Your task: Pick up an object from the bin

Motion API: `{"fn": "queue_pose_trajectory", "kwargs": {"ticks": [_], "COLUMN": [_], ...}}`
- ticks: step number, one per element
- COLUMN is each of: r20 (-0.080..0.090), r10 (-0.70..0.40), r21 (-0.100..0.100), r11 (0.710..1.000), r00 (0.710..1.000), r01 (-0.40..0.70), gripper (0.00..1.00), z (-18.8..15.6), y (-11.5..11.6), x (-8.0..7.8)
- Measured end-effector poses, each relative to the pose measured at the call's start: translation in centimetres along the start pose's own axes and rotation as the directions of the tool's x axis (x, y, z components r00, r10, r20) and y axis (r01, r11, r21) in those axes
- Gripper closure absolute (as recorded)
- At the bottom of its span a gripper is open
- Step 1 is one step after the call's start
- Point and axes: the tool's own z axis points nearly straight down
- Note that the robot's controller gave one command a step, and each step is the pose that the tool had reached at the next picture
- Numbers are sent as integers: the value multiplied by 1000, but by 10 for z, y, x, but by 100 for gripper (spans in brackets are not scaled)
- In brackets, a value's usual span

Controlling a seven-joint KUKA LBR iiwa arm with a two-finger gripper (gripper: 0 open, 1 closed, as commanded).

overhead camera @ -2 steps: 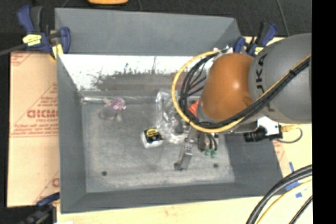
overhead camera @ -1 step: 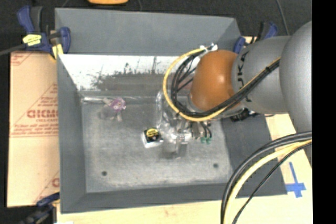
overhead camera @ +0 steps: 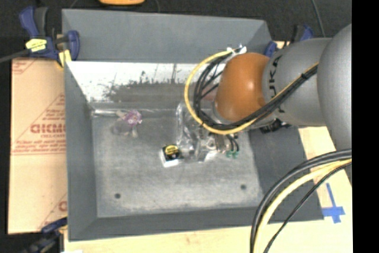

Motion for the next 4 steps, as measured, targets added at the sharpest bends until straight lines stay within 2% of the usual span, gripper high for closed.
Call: {"fn": "queue_pose_trajectory", "kwargs": {"ticks": [1,2,3,4], "r20": [-29,-37,-35,-23], "r10": [36,-284,-283,-339], "r21": [1,-9,-9,-7], "r11": [999,959,959,941], "r00": [999,958,959,941], "r01": [-36,284,282,339], "gripper": [100,100,0,0], "z": [-30,-27,-27,-65], "y": [20,22,22,27], "x": [1,64,63,-23]}}
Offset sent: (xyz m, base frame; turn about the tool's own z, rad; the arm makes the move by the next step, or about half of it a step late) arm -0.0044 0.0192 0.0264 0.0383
